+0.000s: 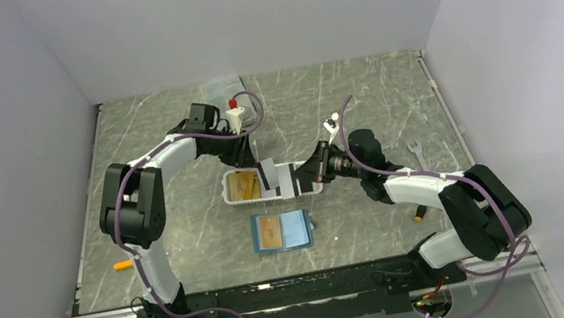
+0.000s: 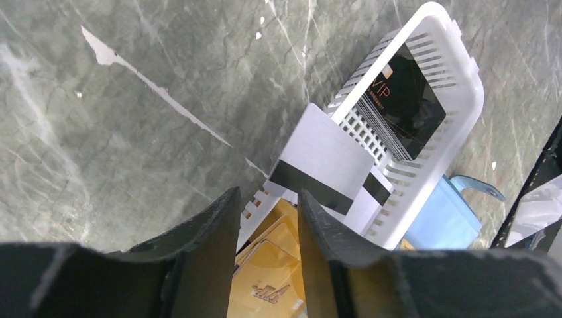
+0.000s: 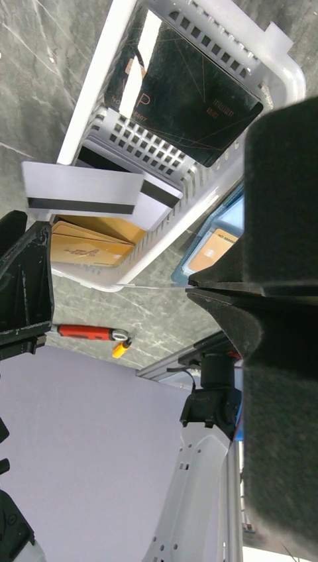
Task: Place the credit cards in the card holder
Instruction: Place the credit card in the storage box, then turn over the card slot in the card holder.
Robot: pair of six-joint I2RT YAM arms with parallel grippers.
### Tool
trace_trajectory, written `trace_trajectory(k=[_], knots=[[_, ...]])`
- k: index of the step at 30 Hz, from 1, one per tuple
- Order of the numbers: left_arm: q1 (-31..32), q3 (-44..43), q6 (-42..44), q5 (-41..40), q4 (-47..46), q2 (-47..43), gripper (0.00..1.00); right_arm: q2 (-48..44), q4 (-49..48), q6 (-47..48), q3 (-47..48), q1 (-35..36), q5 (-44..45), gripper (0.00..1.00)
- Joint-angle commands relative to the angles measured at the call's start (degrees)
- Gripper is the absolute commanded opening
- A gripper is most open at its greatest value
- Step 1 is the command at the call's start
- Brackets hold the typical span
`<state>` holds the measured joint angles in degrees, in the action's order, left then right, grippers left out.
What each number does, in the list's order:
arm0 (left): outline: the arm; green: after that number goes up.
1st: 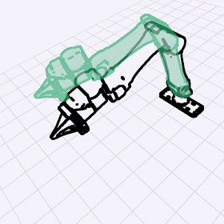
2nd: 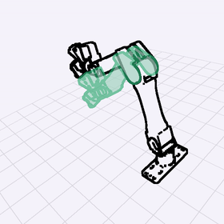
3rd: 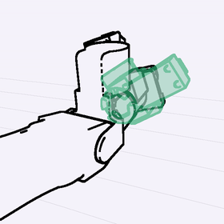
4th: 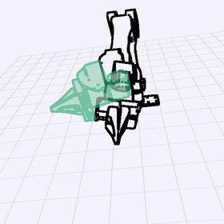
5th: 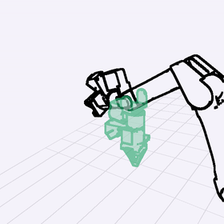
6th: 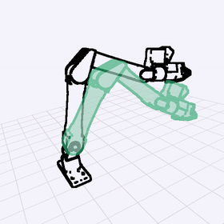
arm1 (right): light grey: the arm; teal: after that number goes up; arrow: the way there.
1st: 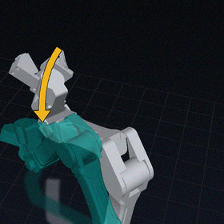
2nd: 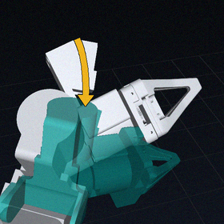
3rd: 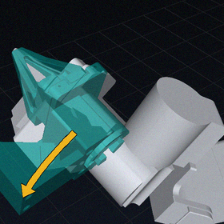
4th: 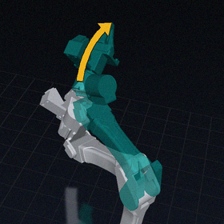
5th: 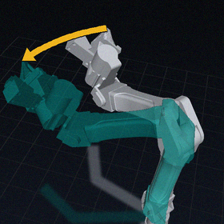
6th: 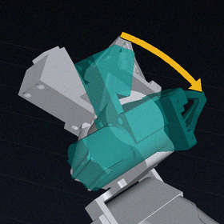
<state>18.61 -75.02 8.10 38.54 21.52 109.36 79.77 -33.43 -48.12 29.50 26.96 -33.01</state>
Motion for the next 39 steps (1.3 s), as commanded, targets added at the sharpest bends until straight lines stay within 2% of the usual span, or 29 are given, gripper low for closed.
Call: trace_trajectory(k=[1,3,10,11,13,14,16,20,23,28,33,39], knots=[[-0.07,-2.09,1.43,-1.53,1.62,-1.77,0.46,-2.24,-1.40,0.26,0.28,-0.29,-0.17,0.00],[-0.21,-2.34,1.52,-0.89,2.16,-3.15,0.57,-2.25,-1.18,0.25,0.35,-0.25,-0.21,0.00],[-0.98,-4.69,0.37,1.68,3.93,-8.60,0.62,-3.19,-0.42,0.15,0.93,-0.20,-0.60,0.00],[-1.07,-4.91,0.06,2.84,4.23,-9.63,0.77,-3.44,-0.26,0.16,0.99,-0.16,-0.64,0.00],[-1.29,-4.81,-1.64,7.36,4.59,-11.58,0.87,-3.97,-0.31,-0.05,1.28,-0.16,-0.88,0.00],[-1.37,-4.68,-2.25,10.52,5.00,-12.33,0.98,-4.13,-0.31,-0.13,1.53,-0.13,-0.95,0.00],[-1.31,-3.14,-4.75,16.71,4.66,-13.94,0.99,-4.48,-0.42,-0.26,1.96,-0.08,-1.20,0.00],[-1.31,1.15,-9.37,27.22,2.28,-16.01,0.99,-5.00,-1.20,-1.13,2.71,0.02,-1.53,0.00],[-1.36,7.15,-14.26,30.01,-4.36,-19.13,0.94,-6.16,-2.15,-1.95,2.91,0.00,-1.36,0.00],[-1.30,15.19,-24.75,33.51,-18.58,-22.43,0.76,-6.94,-5.84,-5.04,2.79,0.42,-1.42,0.00],[-1.23,18.39,-30.74,35.55,-25.81,-22.44,0.66,-5.86,-8.97,-7.09,3.18,1.34,-1.57,0.00],[-0.90,19.82,-34.86,36.09,-31.05,-22.26,0.49,-2.83,-12.58,-8.71,4.38,3.15,-0.80,0.00]])
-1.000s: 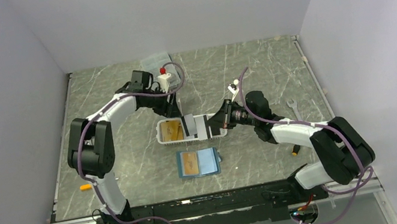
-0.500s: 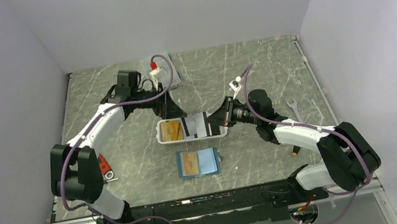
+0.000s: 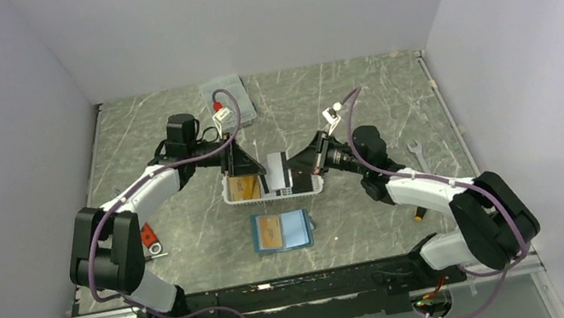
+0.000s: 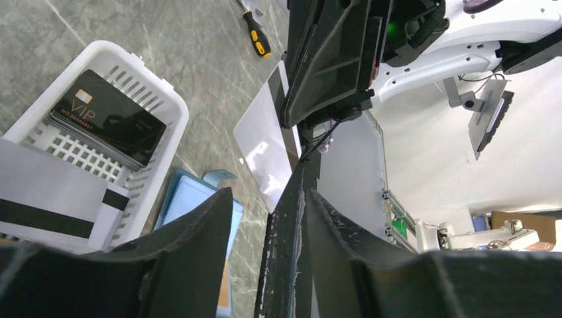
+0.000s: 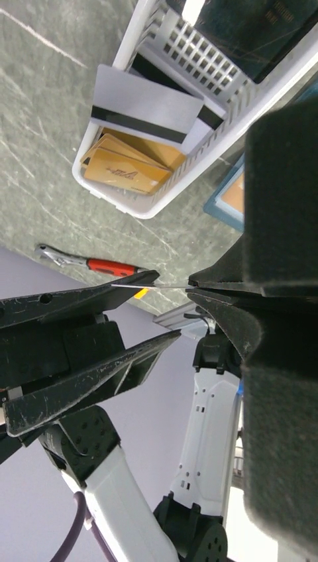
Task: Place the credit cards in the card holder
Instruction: Turn over the card slot in the card holder.
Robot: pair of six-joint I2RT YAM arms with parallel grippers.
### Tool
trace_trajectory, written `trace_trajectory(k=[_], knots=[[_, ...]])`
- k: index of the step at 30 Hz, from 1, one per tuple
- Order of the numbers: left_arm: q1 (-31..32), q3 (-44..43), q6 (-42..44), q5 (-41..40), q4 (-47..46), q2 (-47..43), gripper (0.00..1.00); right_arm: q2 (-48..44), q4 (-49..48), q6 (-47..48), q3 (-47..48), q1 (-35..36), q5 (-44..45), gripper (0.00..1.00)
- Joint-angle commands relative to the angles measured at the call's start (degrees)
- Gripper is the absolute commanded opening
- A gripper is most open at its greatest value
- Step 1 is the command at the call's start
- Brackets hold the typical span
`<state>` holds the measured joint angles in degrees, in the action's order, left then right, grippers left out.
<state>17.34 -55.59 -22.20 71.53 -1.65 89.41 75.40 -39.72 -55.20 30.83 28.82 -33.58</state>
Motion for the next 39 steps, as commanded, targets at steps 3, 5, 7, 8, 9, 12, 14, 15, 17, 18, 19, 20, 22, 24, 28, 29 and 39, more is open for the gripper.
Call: trace_trajectory(k=[3,5,7,8,9,12,14,15,17,18,19,20,22,24,28,29,39], knots=[[0.41,0.55,-5.05,3.05,-8.67,-2.22,0.43,2.85,-7.66,-2.35,3.71,2.13,0.20,0.00],[0.49,0.83,-5.78,3.40,-9.55,-2.07,0.35,3.48,-7.68,-2.42,4.03,2.60,0.67,0.00],[0.50,0.77,-6.00,3.59,-9.82,-1.79,0.20,3.92,-8.01,-2.63,4.30,3.01,0.96,0.00],[0.50,0.75,-5.95,3.58,-9.74,-1.82,0.17,4.08,-8.17,-2.74,4.37,3.09,1.09,0.00],[0.50,0.73,-5.61,3.49,-9.32,-1.91,0.17,4.18,-8.61,-2.88,4.27,3.20,1.21,0.00],[0.50,0.54,-5.44,3.59,-9.09,-2.03,0.17,4.23,-8.31,-2.70,4.33,3.49,1.36,0.00],[0.50,0.66,-6.58,3.77,-10.29,-1.92,0.16,4.31,-8.37,-2.68,4.37,3.75,1.50,0.00],[0.45,0.58,-6.87,3.86,-10.56,-1.95,0.14,4.57,-8.36,-2.64,4.55,3.93,1.50,0.00],[0.48,0.45,-7.48,4.09,-11.05,-1.87,0.07,5.13,-8.13,-2.45,5.16,4.53,1.06,0.00],[0.50,0.23,-7.27,4.16,-10.58,-1.80,0.04,5.50,-7.98,-2.29,5.48,4.84,0.72,0.00],[0.50,-0.04,-6.94,4.34,-9.96,-1.83,0.03,5.85,-7.90,-2.25,5.70,5.18,0.28,0.00],[0.50,-0.18,-6.61,4.29,-9.49,-1.92,0.03,6.16,-8.02,-2.24,5.75,5.37,-0.17,0.02],[0.37,-0.19,-5.87,3.96,-8.71,-2.24,0.02,6.54,-8.88,-2.72,5.30,5.89,-0.77,0.05],[0.22,-0.09,-5.96,3.85,-8.74,-2.31,0.00,6.76,-9.98,-3.34,4.76,5.94,-1.31,0.07],[0.02,-0.23,-6.38,3.82,-9.02,-2.14,0.00,6.93,-11.25,-4.08,4.37,6.37,-1.98,0.11],[0.01,-0.30,-6.36,3.88,-9.03,-2.13,0.00,6.89,-11.32,-4.04,4.50,6.46,-2.01,0.11],[-0.47,-3.45,9.01,-2.07,14.57,-3.10,0.45,0.95,4.40,1.90,4.11,6.76,0.20,0.00]])
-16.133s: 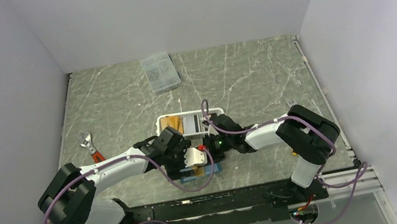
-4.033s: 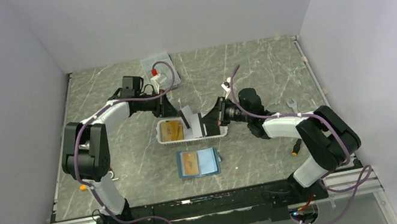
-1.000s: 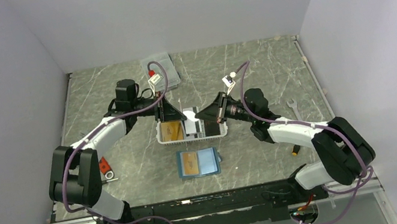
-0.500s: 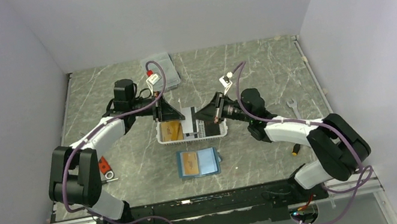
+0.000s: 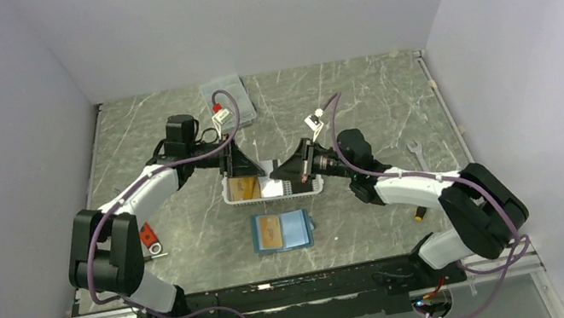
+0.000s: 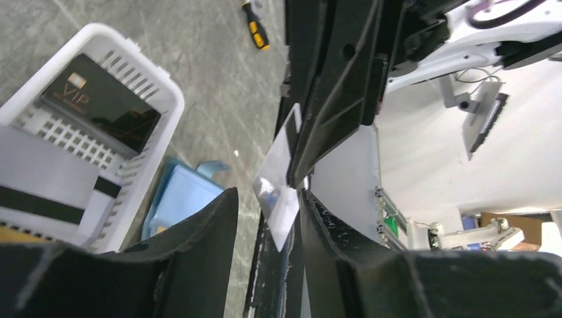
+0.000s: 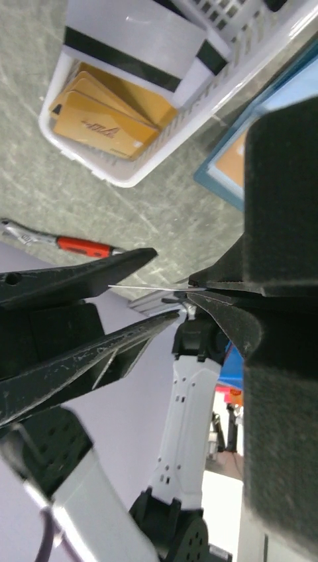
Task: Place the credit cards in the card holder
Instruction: Turn over the card slot in the card holder.
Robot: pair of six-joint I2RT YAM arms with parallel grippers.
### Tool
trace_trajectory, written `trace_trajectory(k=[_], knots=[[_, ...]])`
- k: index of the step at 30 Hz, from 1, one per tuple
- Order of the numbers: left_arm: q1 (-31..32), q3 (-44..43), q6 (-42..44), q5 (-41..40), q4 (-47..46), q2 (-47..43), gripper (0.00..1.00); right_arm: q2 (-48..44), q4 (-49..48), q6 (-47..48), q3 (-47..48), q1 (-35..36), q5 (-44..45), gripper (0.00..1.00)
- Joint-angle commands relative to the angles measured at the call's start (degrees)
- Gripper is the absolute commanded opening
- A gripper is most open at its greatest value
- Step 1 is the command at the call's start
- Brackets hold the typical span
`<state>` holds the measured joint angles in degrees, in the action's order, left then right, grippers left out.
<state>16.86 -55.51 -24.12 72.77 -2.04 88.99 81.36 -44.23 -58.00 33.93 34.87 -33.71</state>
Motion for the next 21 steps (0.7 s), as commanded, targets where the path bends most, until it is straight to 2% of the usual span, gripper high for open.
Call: trace_trajectory(k=[1,5,9,16,21], knots=[[-0.26,-4.06,13.87,-5.64,19.16,-2.56,0.47,-6.71,13.78,6.80,0.53,1.09,1.43,0.00],[-1.53,-1.22,22.84,-10.86,32.55,-3.13,0.51,-13.62,28.36,11.74,-3.28,3.59,7.33,0.00],[-1.69,2.24,30.38,-12.95,39.43,-3.76,0.50,-18.66,33.05,11.30,-8.57,5.02,11.64,0.00],[-1.01,6.77,33.79,-13.45,39.85,-1.28,0.40,-21.61,37.39,11.68,-11.95,5.91,16.60,0.00],[1.31,7.77,33.21,-13.63,38.10,0.27,0.42,-22.29,39.12,12.41,-12.65,5.97,19.01,0.00]])
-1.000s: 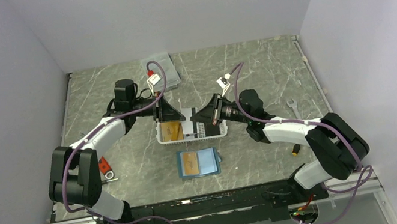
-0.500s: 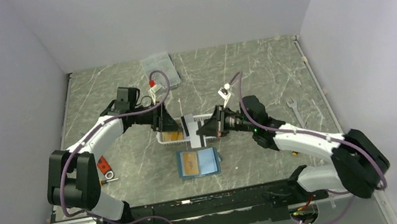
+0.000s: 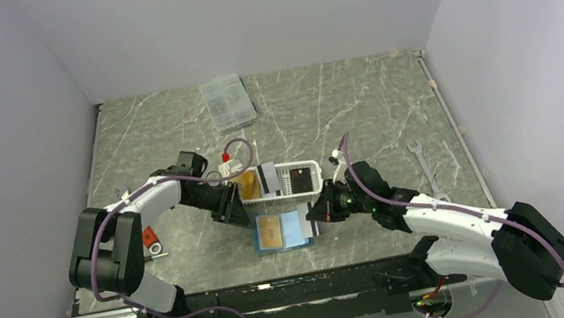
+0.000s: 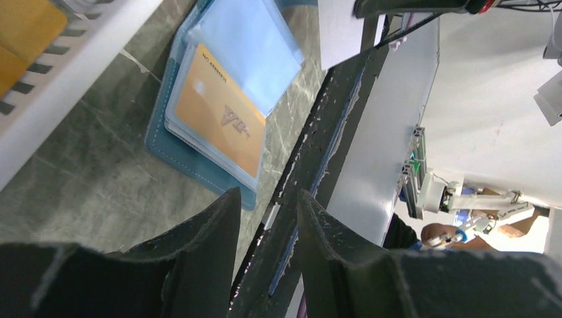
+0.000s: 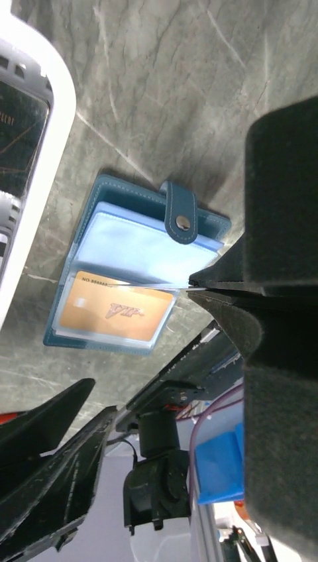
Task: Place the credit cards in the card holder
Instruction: Turn over the card slot in the card holder.
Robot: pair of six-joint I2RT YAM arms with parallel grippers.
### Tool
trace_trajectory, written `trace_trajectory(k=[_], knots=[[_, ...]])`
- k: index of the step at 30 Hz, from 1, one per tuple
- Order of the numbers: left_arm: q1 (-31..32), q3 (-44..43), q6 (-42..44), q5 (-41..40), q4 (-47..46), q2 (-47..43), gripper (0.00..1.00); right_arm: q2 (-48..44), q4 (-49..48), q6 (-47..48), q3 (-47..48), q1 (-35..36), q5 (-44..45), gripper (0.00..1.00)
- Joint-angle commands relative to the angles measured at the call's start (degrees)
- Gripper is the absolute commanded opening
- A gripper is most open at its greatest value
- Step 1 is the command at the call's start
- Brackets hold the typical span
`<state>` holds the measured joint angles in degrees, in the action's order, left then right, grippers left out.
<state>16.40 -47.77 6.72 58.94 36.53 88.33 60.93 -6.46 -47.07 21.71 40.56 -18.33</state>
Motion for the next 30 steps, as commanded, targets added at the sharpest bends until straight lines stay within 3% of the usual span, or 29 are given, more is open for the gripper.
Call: trace_trajectory(k=[1,16,30], knots=[[2.31,0.06,2.22,-0.14,-0.74,1.02,0.44,-2.06,1.62,1.61,-0.55,0.28,4.11,0.00],[6.38,-1.47,-1.31,-9.94,-1.05,2.82,0.54,1.00,-2.41,1.78,-2.51,0.18,6.37,0.00],[6.71,-1.85,0.73,-3.61,-1.59,7.30,0.49,0.21,-5.78,-0.31,-5.04,0.23,6.64,0.00]])
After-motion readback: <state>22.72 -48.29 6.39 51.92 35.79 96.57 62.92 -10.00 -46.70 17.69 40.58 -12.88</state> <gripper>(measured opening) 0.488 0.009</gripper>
